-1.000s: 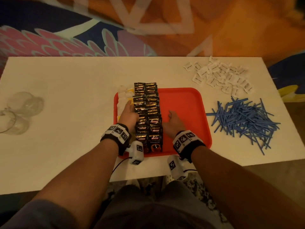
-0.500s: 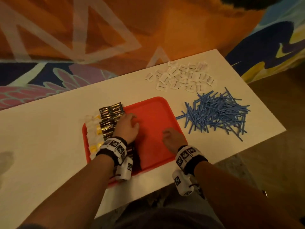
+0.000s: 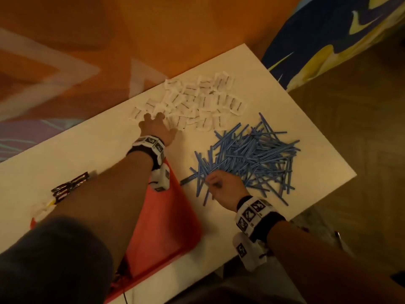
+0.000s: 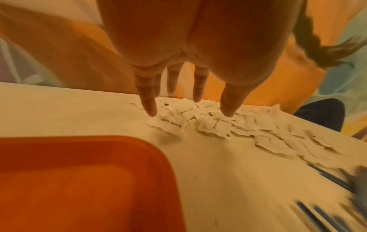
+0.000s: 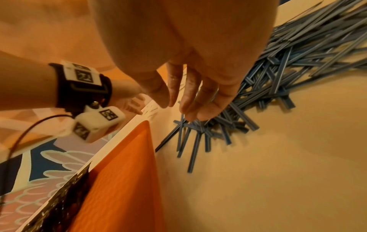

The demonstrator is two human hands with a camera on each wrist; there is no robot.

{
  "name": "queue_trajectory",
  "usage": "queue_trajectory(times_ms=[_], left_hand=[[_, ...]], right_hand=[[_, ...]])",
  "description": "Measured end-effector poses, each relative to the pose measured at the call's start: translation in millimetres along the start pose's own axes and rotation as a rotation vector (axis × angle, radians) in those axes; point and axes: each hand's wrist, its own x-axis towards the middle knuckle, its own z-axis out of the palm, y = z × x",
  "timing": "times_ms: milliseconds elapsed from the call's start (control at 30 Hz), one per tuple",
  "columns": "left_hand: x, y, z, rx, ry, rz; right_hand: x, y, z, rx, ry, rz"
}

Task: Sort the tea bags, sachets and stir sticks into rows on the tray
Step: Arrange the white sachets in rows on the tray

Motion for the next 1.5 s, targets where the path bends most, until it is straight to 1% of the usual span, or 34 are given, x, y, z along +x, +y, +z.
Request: queue_trajectory(times_ms=[100, 233, 267, 333, 400, 467, 667, 867, 1000, 1133, 1267, 1333, 1433, 1500], left_hand=[[37.4, 10.8, -9.7, 0.022, -0.079, -0.075], [67.4, 7.5, -15.6, 0.106, -0.170, -0.066], [67.9, 6.0, -14.1, 0.143, -0.163, -0.051], [63.0, 3.8, -8.1, 0.176, -0.107, -0.018], [54.4, 3.1, -2.1, 0.171, -0.053, 0.015], [46.4, -0.9, 5.1, 0.152, -0.032, 0.029], [31.1, -10.8, 14.1, -0.047, -0.014, 0.017], [12.4, -17.0, 11.2, -0.216, 0.082, -0.047], [-3.1, -17.0, 7.5, -0.431, 0.135, -0.128], [-26.9, -16.1, -2.4, -0.742, 0.116, -0.184], [-56.2, -13.0, -10.7, -1.115, 0.068, -0.266], [-75.1, -11.9, -15.5, -1.269, 0.035, -0.260], [-102.6, -12.8, -24.5, -1.413, -0.039, -0.247], [-118.5, -14.1, -27.2, -1.504, -0.071, -0.295]], right_hand=[[6.8, 6.5, -20.3, 0.014, 0.000, -0.035], [20.6, 11.4, -36.8, 0.031, -0.009, -0.020], [24.7, 12.1, -38.5, 0.029, -0.029, -0.011], [32.0, 12.7, -40.1, 0.033, -0.053, -0.007], [37.7, 11.9, -39.8, 0.053, -0.076, -0.003], [43.3, 9.5, -37.5, 0.086, -0.099, 0.004], [54.8, 1.4, -31.4, 0.115, -0.133, -0.033], [59.7, -1.6, -30.5, 0.129, -0.129, -0.048], [63.9, -8.2, -29.9, 0.193, -0.123, -0.026], [67.4, -26.7, -29.4, 0.271, -0.115, -0.001], [69.3, -59.4, -29.4, 0.345, -0.080, -0.055], [67.2, -77.6, -28.3, 0.387, -0.052, -0.102], [60.4, -100.6, -24.4, 0.408, -0.040, -0.156], [55.1, -112.2, -19.7, 0.380, -0.076, -0.191]])
